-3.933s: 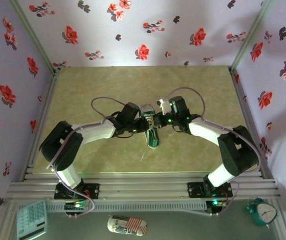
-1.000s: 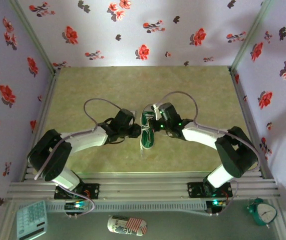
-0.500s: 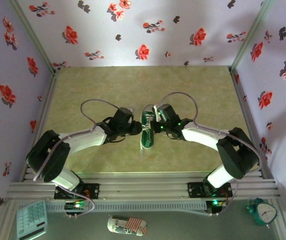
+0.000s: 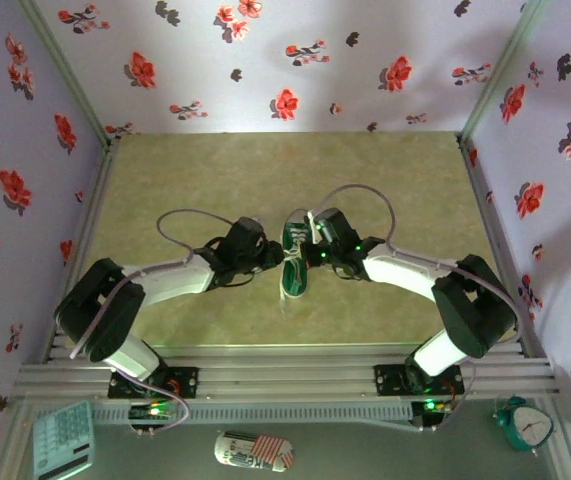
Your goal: Tie the shoes
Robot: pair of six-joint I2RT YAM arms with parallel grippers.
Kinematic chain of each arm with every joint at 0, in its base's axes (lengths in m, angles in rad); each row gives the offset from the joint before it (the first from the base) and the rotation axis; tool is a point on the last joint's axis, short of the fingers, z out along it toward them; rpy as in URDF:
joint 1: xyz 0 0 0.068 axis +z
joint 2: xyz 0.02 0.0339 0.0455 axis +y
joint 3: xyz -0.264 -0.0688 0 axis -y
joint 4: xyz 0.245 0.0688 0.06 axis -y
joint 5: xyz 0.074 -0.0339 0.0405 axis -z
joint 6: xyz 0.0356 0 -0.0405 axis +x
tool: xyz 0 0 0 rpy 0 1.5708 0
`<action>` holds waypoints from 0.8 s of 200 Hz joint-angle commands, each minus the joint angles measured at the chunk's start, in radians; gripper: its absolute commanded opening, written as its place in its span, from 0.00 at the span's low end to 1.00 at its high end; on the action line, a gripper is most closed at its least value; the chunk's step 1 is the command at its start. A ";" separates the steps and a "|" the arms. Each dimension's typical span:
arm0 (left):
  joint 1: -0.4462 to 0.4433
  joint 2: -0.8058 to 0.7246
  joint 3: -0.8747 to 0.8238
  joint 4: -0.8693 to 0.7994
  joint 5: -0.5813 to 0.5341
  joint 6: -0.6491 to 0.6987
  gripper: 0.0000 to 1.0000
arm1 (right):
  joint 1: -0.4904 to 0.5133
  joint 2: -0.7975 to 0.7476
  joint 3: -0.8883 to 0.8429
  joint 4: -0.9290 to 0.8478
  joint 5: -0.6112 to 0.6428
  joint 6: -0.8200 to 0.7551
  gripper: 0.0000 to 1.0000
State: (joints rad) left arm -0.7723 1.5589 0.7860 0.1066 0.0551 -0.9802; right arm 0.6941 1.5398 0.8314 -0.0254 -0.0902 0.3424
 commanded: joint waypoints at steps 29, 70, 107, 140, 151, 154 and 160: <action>-0.018 0.047 0.008 0.030 -0.033 -0.049 0.29 | 0.001 -0.002 0.016 -0.008 -0.014 0.016 0.00; -0.024 0.073 0.033 0.035 -0.038 -0.058 0.29 | 0.000 0.003 0.013 -0.007 -0.022 0.015 0.00; -0.032 0.090 0.047 0.035 -0.031 -0.062 0.30 | 0.001 0.005 0.009 -0.004 -0.025 0.013 0.00; -0.038 0.083 0.049 0.034 -0.032 -0.064 0.30 | 0.001 0.010 0.005 0.001 -0.035 0.015 0.00; -0.039 0.079 0.048 0.035 -0.035 -0.068 0.30 | 0.001 0.011 0.006 0.002 -0.037 0.015 0.00; -0.040 0.078 0.048 0.035 -0.036 -0.068 0.30 | 0.001 0.011 0.006 0.003 -0.038 0.015 0.00; -0.040 0.077 0.049 0.034 -0.036 -0.069 0.30 | 0.002 0.012 0.006 0.004 -0.040 0.015 0.00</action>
State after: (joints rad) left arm -0.8036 1.6390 0.8104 0.1242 0.0422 -1.0267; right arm 0.6941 1.5410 0.8314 -0.0250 -0.1123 0.3450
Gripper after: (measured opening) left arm 0.298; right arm 0.063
